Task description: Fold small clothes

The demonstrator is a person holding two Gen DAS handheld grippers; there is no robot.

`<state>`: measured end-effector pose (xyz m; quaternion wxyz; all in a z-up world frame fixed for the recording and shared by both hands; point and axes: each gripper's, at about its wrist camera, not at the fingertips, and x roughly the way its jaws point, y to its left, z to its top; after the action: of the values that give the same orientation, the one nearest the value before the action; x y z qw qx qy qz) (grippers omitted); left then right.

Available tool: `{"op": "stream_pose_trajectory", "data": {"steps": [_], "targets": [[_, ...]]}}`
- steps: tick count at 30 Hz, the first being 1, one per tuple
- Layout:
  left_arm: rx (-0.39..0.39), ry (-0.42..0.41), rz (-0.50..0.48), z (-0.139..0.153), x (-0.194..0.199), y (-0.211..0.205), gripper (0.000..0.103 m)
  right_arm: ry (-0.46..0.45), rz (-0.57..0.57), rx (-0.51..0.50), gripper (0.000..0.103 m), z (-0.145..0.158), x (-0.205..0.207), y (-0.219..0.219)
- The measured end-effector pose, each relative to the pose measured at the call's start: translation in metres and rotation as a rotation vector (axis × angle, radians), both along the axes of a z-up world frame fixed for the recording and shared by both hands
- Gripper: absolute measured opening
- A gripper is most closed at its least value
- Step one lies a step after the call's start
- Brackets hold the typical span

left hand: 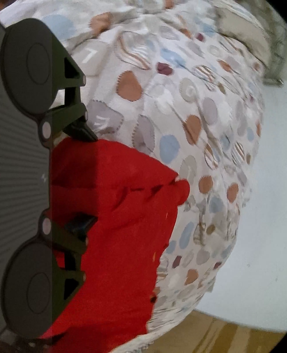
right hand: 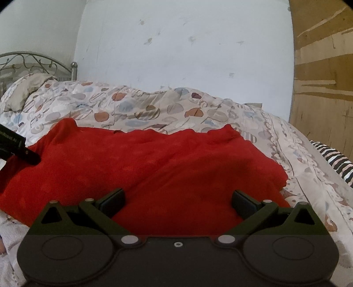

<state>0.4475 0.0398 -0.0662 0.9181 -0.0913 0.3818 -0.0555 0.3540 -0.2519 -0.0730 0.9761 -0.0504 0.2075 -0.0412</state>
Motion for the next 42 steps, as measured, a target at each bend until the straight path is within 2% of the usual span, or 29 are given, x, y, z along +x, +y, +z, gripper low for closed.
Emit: {"op": "stream_pose_trajectory", "data": {"steps": [2,3,6,7,9,11,12,14,16,18,20,21,22,23,24,25,27,31,32,36,40,42], "targets": [[-0.023,0.029,0.034,0.0,0.002,0.002,0.073,-0.004,0.0,0.008,0.103,0.0,0.0,-0.001],[-0.005,0.031,0.043,0.002,0.002,-0.001,0.071,-0.006,-0.001,0.013,0.103,-0.001,-0.001,-0.001],[0.138,-0.003,0.035,0.009,-0.005,-0.023,0.064,-0.01,-0.002,0.019,0.103,0.0,-0.001,-0.002],[0.184,-0.021,0.022,0.011,-0.009,-0.031,0.054,-0.01,-0.002,0.021,0.103,0.0,-0.001,-0.002],[0.252,-0.038,-0.012,0.012,-0.013,-0.048,0.043,-0.011,-0.002,0.023,0.103,0.0,-0.001,-0.003],[0.311,-0.042,-0.025,0.014,-0.013,-0.06,0.04,-0.012,-0.002,0.023,0.103,0.0,-0.001,-0.003],[0.309,-0.035,-0.024,0.015,-0.01,-0.061,0.04,-0.011,-0.002,0.024,0.103,0.0,-0.001,-0.003],[0.227,-0.008,0.003,0.018,-0.005,-0.049,0.044,-0.011,-0.001,0.024,0.103,0.0,-0.001,-0.003],[0.111,0.032,0.036,0.015,0.0,-0.029,0.059,-0.012,-0.001,0.027,0.103,0.0,-0.001,-0.003],[-0.011,0.081,0.053,0.006,0.006,-0.007,0.066,-0.012,-0.002,0.027,0.103,0.0,-0.001,-0.003],[-0.151,0.129,0.064,-0.006,0.01,0.015,0.067,-0.013,-0.002,0.027,0.103,0.0,-0.001,-0.003],[-0.239,0.154,0.08,-0.012,0.012,0.026,0.063,-0.013,-0.002,0.027,0.103,0.0,-0.001,-0.003],[-0.323,0.175,0.098,-0.017,0.012,0.036,0.053,-0.013,-0.002,0.027,0.103,0.0,-0.001,-0.003],[-0.385,0.186,0.109,-0.02,0.012,0.042,0.046,-0.013,-0.002,0.028,0.103,0.0,-0.002,-0.003],[-0.421,0.188,0.108,-0.019,0.011,0.044,0.035,-0.013,-0.002,0.028,0.103,0.0,-0.002,-0.003],[-0.411,0.183,0.103,-0.016,0.012,0.042,0.031,-0.013,-0.002,0.028,0.103,0.0,-0.002,-0.003],[-0.317,0.164,0.077,-0.005,0.012,0.03,0.024,-0.013,-0.002,0.028,0.103,-0.001,-0.002,-0.003],[-0.141,0.09,0.017,0.022,0.005,0.001,0.019,-0.014,-0.002,0.031,0.103,0.0,-0.002,-0.003],[-0.136,0.085,0.013,0.03,0.004,-0.005,0.018,-0.015,-0.003,0.033,0.103,0.0,-0.002,-0.003],[-0.221,0.051,-0.069,0.072,0.007,-0.024,0.017,-0.014,-0.008,0.042,0.103,0.001,-0.001,-0.004],[-0.188,0.011,-0.2,0.113,0.012,-0.068,0.017,0.039,-0.02,0.058,0.102,0.018,0.005,-0.009],[-0.168,-0.007,-0.273,0.129,0.016,-0.1,0.017,0.018,-0.033,0.052,0.102,0.035,-0.003,-0.018]]}}
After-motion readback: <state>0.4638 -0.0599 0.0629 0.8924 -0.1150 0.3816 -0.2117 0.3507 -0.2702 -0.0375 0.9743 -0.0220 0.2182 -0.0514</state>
